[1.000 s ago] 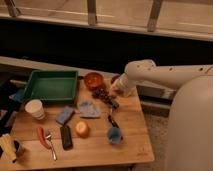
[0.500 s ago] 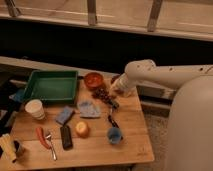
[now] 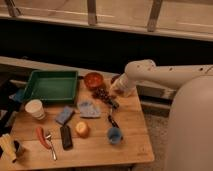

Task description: Place eraser in red bowl

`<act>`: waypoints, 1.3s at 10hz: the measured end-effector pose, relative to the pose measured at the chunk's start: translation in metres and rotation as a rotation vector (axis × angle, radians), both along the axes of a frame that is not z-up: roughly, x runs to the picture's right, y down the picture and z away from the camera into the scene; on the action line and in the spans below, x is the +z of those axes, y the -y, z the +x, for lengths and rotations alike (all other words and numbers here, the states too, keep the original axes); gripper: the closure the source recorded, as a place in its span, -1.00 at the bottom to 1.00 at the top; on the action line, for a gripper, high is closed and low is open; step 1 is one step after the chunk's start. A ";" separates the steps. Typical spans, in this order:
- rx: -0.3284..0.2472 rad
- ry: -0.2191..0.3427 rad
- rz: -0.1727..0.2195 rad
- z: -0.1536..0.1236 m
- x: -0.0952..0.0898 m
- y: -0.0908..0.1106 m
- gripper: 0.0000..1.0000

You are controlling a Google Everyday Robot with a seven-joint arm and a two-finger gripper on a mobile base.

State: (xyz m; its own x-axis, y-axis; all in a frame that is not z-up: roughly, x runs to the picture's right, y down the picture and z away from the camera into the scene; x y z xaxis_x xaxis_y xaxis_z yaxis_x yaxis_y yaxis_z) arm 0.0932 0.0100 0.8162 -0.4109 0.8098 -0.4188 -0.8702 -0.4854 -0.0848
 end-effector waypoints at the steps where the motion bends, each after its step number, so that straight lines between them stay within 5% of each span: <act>1: 0.000 0.000 0.000 0.000 0.000 0.000 -0.23; 5: -0.002 -0.004 0.001 0.000 0.000 0.000 -0.23; 8: -0.103 0.003 0.027 -0.022 -0.010 0.003 -0.23; 13: -0.309 0.125 0.033 -0.098 -0.044 -0.060 -0.23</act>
State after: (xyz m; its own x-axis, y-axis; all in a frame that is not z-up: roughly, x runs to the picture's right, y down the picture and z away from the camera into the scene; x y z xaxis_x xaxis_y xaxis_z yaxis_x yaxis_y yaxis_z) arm -0.0044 0.0696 0.7717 -0.0909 0.9022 -0.4216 -0.9578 -0.1952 -0.2111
